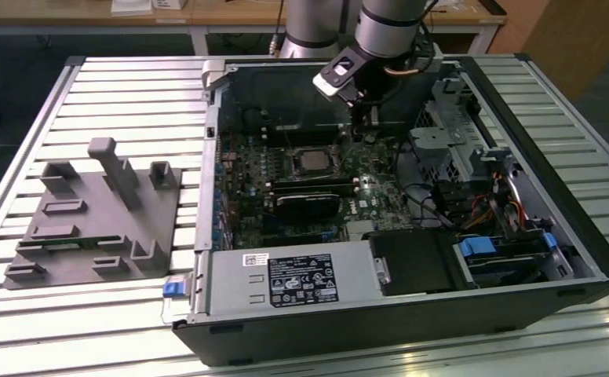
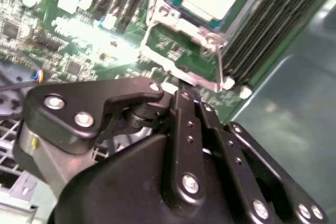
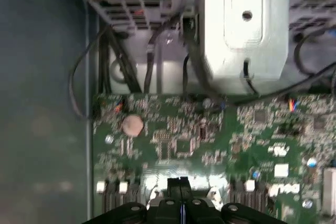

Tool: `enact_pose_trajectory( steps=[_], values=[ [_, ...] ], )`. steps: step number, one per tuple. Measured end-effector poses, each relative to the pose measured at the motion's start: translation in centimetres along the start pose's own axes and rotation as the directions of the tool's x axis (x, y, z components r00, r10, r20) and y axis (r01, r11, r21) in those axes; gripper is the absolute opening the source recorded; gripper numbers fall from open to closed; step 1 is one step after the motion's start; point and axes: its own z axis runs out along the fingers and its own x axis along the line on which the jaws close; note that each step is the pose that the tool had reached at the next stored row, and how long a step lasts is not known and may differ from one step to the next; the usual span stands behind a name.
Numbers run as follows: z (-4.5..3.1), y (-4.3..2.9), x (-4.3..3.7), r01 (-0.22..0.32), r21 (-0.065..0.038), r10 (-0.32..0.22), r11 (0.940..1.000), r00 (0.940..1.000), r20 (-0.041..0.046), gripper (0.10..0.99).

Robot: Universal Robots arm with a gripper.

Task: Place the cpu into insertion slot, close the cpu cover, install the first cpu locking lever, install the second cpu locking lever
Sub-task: 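Close the cpu cover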

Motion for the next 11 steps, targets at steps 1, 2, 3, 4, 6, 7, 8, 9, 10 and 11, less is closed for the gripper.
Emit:
enact_pose_trajectory(
  steps=[1,2,3,4,6,7,8,9,10,11],
  values=[
    [0.02,-0.32,-0.01,0.000,0.000,0.000,1.0000,1.0000,-0.0064,0.106],
    [0.03,-0.64,-0.02,0.000,0.000,0.000,1.0000,0.9999,-0.0122,0.106],
    [0.04,-0.95,-0.04,0.001,0.000,-0.001,1.0000,0.9998,-0.0178,0.106],
    [0.04,-1.26,-0.05,0.001,0.000,-0.001,1.0000,0.9997,-0.0240,0.106],
    [0.06,-1.72,-0.13,0.001,0.000,-0.001,1.0000,0.9992,-0.0387,0.106],
    [0.06,-1.87,-0.20,0.002,0.000,-0.002,1.0000,0.9989,-0.0478,0.106],
    [0.07,-1.97,-0.28,0.002,0.000,-0.002,1.0000,0.9984,-0.0560,0.106],
    [0.07,-2.06,-0.36,0.002,0.000,-0.002,1.0000,0.9981,-0.0616,0.106],
    [0.07,-2.15,-0.44,0.002,0.000,-0.002,1.0000,0.9979,-0.0651,0.106],
    [0.07,-2.24,-0.52,0.002,0.001,-0.002,1.0000,0.9977,-0.0680,0.106]
  ],
)
